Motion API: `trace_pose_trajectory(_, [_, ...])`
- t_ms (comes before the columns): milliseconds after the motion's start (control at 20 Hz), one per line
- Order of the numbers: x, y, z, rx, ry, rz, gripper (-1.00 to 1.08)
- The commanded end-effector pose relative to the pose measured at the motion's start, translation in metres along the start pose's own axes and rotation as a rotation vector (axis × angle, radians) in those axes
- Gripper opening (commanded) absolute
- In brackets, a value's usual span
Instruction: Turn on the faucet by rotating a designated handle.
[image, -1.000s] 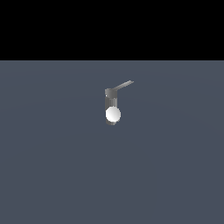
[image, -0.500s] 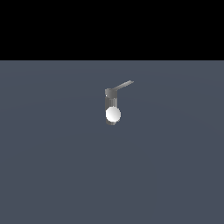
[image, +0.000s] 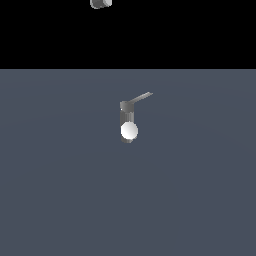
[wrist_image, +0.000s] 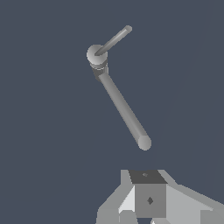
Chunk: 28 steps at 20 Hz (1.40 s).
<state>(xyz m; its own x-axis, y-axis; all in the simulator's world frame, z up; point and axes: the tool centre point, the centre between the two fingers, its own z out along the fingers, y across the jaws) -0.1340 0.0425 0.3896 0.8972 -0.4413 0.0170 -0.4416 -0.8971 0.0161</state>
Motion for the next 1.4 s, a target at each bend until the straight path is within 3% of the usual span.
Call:
trace_pose_trajectory(0, [0.014, -0.009, 0.013, 0.002, -0.002, 0.062, -1.00])
trace_pose_trajectory(700, [0.100, -0.040, 0.083, 0.005, -0.010, 0.407, -1.00])
trace_pose_trajectory(1350, [0.196, -0.038, 0.155, 0.003, -0.016, 0.766, -1.00])
